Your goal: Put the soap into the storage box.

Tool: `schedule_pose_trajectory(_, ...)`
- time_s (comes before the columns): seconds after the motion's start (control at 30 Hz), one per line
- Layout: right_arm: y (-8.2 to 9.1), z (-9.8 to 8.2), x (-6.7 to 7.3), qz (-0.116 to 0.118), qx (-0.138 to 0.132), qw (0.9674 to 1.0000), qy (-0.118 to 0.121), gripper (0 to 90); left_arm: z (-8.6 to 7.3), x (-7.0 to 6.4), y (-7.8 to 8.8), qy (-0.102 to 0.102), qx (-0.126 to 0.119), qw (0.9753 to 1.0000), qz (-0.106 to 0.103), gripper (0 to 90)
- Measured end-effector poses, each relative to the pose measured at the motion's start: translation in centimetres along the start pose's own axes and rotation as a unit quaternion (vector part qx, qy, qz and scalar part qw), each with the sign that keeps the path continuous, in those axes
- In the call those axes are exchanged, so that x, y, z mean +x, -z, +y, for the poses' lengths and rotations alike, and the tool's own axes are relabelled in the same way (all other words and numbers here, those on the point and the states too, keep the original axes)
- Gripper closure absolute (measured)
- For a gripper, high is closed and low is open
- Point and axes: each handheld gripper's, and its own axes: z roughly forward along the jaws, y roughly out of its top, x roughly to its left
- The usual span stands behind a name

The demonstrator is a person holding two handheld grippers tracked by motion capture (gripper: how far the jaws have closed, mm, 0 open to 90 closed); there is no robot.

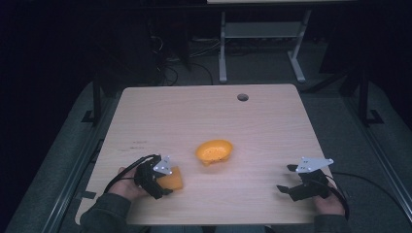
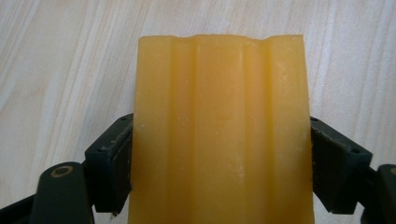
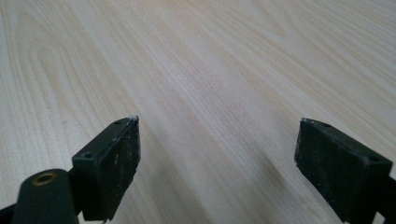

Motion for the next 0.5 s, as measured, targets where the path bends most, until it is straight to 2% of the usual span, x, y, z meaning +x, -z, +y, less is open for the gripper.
schedule_pose_trajectory(0.1, 0.29, -0.18, 0.08, -0.006, -0.004, 1.0, -0.005, 13.7, 0.04, -0.26, 0.13, -0.003, 0.008, 1.0, 0.002, 20.8)
schedule_pose_trajectory(0.23, 0.51, -0.31, -0.05, -0.006, -0.011, 0.9998, -0.013, 13.7, 0.25, -0.51, 0.38, -0.006, 0.004, 1.0, -0.001, 20.8)
schedule_pose_trajectory(0.5, 0.61, -0.32, 0.06, -0.005, -0.018, 0.9997, -0.016, 13.7, 0.89, 0.01, 0.98, -0.003, 0.005, 1.0, -0.005, 20.8)
